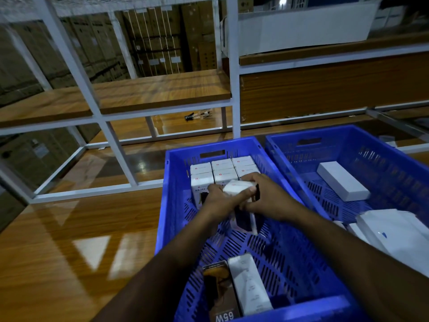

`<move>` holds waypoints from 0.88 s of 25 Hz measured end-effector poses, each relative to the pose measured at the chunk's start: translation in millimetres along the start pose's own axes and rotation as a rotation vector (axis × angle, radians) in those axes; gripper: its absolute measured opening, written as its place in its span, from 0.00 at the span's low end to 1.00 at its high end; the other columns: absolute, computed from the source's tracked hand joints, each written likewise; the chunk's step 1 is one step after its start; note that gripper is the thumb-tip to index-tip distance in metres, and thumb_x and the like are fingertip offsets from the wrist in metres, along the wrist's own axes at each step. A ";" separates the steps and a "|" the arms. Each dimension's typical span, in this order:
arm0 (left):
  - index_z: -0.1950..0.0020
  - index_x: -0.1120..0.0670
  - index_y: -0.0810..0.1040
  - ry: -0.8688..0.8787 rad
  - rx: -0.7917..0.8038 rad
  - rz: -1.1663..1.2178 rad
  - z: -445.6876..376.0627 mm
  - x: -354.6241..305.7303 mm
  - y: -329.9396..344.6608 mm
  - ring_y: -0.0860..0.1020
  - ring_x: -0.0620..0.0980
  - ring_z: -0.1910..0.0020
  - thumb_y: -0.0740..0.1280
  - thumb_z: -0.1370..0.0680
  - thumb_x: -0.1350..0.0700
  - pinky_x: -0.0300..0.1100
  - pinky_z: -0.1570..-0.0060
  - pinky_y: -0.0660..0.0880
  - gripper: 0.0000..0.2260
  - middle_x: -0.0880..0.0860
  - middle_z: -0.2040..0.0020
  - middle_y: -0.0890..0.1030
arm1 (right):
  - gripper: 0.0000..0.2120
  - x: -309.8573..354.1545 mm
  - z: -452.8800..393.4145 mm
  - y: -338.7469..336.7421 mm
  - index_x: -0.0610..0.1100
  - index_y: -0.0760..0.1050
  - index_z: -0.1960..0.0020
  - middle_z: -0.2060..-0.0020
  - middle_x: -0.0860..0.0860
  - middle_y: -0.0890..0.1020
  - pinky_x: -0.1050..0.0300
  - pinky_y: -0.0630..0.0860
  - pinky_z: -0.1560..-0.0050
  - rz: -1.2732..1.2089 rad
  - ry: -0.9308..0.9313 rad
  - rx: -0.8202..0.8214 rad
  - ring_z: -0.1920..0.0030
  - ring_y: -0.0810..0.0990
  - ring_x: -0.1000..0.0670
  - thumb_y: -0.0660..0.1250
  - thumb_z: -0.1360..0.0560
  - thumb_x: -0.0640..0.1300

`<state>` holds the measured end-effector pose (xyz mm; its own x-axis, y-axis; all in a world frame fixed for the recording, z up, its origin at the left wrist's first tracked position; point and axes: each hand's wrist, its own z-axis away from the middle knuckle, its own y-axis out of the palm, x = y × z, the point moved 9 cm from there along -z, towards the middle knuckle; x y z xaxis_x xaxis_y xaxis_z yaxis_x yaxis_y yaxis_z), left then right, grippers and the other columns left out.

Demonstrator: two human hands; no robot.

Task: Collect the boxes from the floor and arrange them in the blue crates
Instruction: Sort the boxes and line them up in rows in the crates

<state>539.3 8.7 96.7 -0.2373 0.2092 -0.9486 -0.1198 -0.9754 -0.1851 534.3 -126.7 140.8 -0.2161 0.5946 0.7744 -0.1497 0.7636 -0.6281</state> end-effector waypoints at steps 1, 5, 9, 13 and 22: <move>0.36 0.57 0.72 -0.008 0.024 -0.060 2.2 -0.2 1.4 0.83 0.49 0.51 0.78 0.43 0.30 0.43 0.61 0.81 0.45 0.54 0.45 0.83 | 0.32 -3.0 -1.2 1.1 0.48 0.68 0.31 0.38 0.48 0.73 0.56 0.77 0.48 0.150 -0.012 0.009 0.41 0.75 0.49 0.76 0.32 0.43; 0.37 0.56 0.68 -0.028 0.048 -0.120 7.6 0.0 1.6 0.77 0.48 0.50 0.75 0.27 0.43 0.48 0.55 0.77 0.28 0.51 0.47 0.77 | 0.34 -7.4 -9.6 5.6 0.46 0.66 0.28 0.34 0.48 0.71 0.50 0.71 0.39 0.592 -0.016 0.039 0.33 0.67 0.44 0.74 0.30 0.45; 0.39 0.53 0.69 0.057 -0.088 -0.140 5.8 -9.1 -16.4 0.79 0.49 0.52 0.75 0.26 0.45 0.46 0.58 0.78 0.23 0.51 0.49 0.81 | 0.29 1.7 -25.5 4.2 0.45 0.67 0.32 0.37 0.47 0.74 0.48 0.68 0.40 0.964 -0.041 -0.010 0.34 0.68 0.43 0.73 0.29 0.47; 0.38 0.54 0.70 0.124 -0.179 -0.142 7.9 -18.4 -29.0 0.78 0.47 0.59 0.73 0.24 0.47 0.44 0.61 0.75 0.20 0.48 0.57 0.80 | 0.24 -1.0 -41.5 -0.3 0.42 0.68 0.37 0.41 0.45 0.77 0.46 0.65 0.38 1.172 -0.033 -0.054 0.35 0.70 0.41 0.71 0.30 0.45; 0.41 0.54 0.74 0.157 -0.238 -0.098 6.6 -20.4 -42.4 0.79 0.49 0.59 0.74 0.24 0.48 0.45 0.61 0.77 0.18 0.51 0.56 0.80 | 0.20 -17.6 -63.1 12.0 0.43 0.75 0.40 0.43 0.44 0.78 0.43 0.61 0.32 1.305 0.021 -0.090 0.38 0.71 0.42 0.71 0.30 0.49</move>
<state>542.8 46.3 125.6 -0.0811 0.3076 -0.9481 0.0989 -0.9440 -0.3147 597.2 -112.1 124.4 -0.1369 0.9079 -0.3961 0.2224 -0.3615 -0.9054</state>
